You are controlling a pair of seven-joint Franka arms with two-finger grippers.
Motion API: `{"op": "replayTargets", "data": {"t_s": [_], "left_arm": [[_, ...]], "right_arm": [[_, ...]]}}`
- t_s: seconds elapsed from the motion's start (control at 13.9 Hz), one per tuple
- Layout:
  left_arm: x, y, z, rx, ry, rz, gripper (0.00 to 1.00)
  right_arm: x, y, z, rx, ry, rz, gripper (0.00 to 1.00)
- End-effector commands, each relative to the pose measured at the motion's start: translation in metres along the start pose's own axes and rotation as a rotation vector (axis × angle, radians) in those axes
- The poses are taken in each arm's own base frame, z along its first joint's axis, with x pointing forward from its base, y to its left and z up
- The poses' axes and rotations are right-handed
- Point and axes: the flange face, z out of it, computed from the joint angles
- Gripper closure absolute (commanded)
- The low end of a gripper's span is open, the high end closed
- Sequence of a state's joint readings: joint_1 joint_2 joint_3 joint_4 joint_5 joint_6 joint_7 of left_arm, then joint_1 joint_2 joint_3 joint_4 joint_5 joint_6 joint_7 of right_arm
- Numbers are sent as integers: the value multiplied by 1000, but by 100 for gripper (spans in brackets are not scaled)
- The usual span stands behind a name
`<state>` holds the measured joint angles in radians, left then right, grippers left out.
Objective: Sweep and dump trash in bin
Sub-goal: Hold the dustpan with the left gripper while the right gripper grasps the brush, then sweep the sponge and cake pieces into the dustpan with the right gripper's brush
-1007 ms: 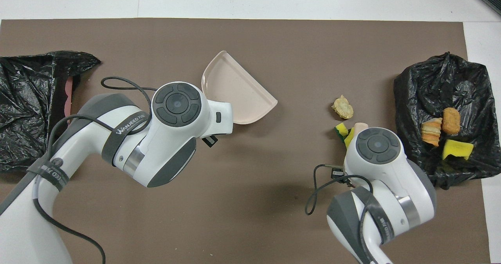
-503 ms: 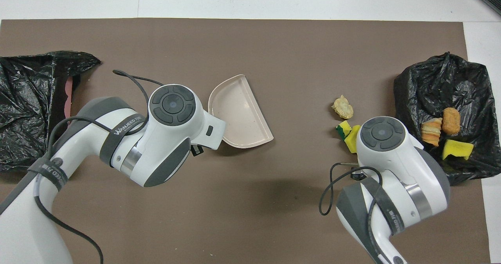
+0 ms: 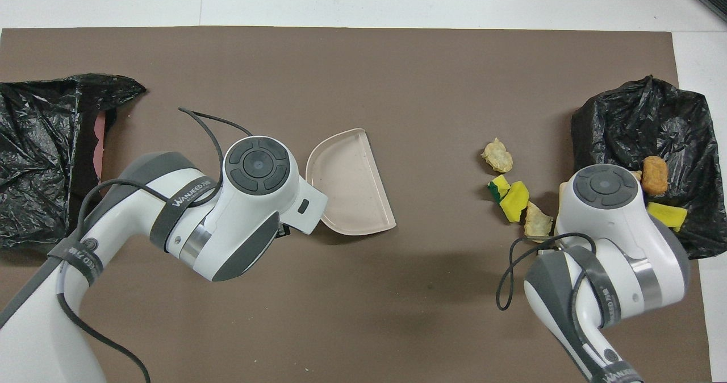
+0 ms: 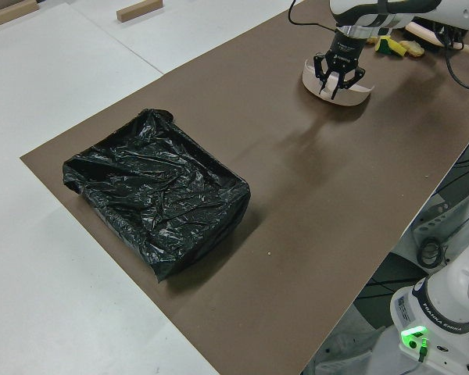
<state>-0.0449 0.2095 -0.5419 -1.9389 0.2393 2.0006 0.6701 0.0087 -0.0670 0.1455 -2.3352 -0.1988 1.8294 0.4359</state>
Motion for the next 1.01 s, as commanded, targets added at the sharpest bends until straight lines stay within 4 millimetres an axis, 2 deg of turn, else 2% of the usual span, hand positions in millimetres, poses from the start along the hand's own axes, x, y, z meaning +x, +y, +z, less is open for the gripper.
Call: {"op": "replayTargets", "data": {"t_s": [0.0,0.07,0.29,0.43,0.58,0.79,0.93], "left_arm": [[-7,11,1,25,-21,31,100],[-4,14,-1,34,-14,37,100],[0,21,0,43,-10,48,100],[1,25,-1,48,-14,56,100],[-1,27,2,45,-23,66,100],[-2,29,4,52,-19,68,100],[-5,28,8,53,-17,64,100]], "right_arm": [[3,-18,5,71,17,-24,100],[6,-31,6,92,29,-36,100],[14,-75,-10,97,53,-109,100],[13,-115,-17,123,48,-156,100],[7,-137,-27,196,35,-160,100],[-20,-181,-39,257,52,-225,100],[-35,-213,-39,332,51,-253,100]]}}
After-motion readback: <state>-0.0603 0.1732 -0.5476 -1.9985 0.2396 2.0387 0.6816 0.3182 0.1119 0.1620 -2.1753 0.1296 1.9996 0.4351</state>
